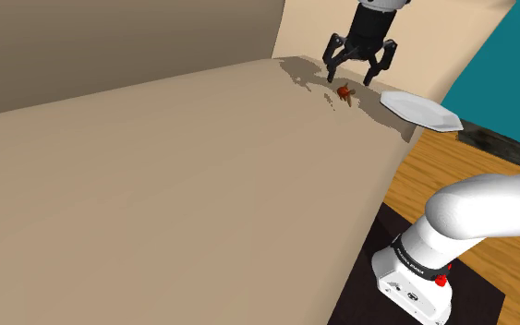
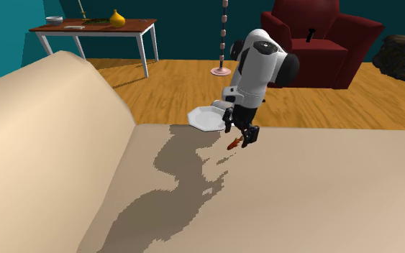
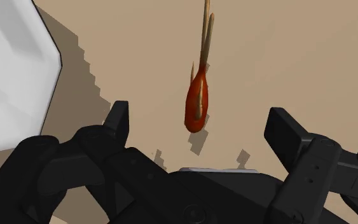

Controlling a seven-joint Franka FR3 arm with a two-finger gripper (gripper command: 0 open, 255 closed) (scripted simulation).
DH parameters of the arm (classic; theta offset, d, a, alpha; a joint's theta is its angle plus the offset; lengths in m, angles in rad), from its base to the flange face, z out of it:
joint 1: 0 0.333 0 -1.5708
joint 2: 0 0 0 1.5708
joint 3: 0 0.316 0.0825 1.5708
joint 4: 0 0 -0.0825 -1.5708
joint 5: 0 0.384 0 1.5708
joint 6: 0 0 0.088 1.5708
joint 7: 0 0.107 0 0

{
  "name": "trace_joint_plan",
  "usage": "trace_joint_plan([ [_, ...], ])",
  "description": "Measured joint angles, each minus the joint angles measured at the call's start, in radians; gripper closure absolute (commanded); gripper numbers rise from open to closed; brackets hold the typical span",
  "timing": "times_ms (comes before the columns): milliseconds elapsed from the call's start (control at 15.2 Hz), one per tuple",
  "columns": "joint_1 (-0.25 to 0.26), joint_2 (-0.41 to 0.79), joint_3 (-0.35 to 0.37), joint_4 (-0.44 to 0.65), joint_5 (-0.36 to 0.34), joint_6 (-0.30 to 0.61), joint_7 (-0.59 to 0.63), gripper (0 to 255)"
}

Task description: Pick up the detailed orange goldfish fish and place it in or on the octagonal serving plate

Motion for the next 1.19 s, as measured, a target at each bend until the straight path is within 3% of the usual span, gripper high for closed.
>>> trace_joint_plan([
  [528, 0.001, -0.005, 0.001, -0.024, 0.002, 0.019, 0.001, 0],
  [594, 0.001, -0.005, 0.001, -0.024, 0.002, 0.019, 0.001, 255],
  [1188, 0.001, -0.007, 0.001, -0.026, 0.001, 0.020, 0.001, 255],
])
